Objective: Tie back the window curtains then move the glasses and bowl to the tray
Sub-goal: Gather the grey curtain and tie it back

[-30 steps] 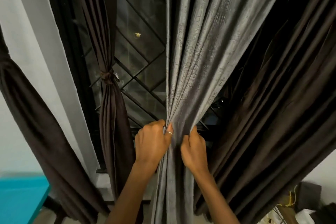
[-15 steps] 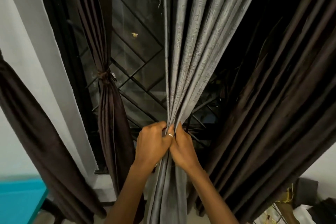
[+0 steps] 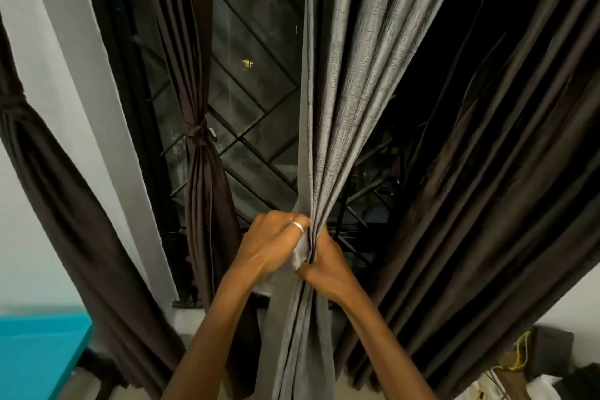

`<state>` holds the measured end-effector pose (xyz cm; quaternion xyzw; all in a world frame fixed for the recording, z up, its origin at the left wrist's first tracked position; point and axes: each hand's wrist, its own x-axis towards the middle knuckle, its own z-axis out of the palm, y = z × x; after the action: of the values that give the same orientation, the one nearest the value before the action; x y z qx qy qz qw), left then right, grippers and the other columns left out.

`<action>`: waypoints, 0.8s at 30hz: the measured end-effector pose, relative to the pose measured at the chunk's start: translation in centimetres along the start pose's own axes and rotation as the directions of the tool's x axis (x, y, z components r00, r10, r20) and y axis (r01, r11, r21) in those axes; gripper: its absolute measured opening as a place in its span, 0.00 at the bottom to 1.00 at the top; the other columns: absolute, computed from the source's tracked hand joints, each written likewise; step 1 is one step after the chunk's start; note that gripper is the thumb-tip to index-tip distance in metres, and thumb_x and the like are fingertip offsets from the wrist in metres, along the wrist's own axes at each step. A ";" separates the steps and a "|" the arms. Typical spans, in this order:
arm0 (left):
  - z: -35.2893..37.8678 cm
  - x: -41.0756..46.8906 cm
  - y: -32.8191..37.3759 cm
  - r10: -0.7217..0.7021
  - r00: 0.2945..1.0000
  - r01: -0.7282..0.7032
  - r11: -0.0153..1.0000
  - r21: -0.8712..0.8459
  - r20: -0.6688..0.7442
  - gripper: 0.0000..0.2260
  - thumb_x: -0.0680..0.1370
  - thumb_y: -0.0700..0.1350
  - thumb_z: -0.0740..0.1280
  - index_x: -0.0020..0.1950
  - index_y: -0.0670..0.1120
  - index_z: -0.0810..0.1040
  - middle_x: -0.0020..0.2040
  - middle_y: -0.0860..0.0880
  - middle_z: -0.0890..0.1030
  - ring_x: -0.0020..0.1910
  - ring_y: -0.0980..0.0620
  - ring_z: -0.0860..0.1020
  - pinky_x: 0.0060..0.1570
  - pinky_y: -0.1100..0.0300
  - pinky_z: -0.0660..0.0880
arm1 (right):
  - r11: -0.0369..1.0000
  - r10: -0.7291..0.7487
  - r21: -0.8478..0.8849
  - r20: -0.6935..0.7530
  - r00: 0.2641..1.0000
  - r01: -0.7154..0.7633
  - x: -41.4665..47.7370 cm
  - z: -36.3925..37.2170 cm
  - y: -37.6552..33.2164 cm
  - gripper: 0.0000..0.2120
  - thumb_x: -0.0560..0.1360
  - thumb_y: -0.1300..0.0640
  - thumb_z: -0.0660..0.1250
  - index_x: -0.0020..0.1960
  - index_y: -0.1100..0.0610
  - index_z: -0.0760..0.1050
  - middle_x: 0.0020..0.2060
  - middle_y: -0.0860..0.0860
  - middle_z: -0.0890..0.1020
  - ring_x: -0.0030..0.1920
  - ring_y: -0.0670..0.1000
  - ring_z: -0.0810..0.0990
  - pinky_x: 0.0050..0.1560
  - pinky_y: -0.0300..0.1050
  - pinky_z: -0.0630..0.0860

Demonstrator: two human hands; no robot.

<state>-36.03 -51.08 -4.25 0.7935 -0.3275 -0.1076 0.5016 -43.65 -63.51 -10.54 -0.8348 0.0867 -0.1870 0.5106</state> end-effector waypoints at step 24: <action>0.2 -0.9 -4.9 0.075 0.988 -0.014 0.909 0.416 -0.132 0.09 0.78 0.50 0.70 0.57 0.60 0.81 0.51 0.57 0.76 0.49 0.56 0.80 0.49 0.53 0.80 | 0.983 0.073 0.177 -0.159 0.985 -0.044 -0.9 0.6 1.1 0.15 0.83 0.60 0.62 0.63 0.42 0.72 0.56 0.35 0.78 0.57 0.29 0.77 0.57 0.26 0.71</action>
<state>-34.82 -49.33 -8.72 0.8796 -0.3234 0.0338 0.3472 -44.23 -63.21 -11.95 -0.7661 0.1364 -0.2470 0.5775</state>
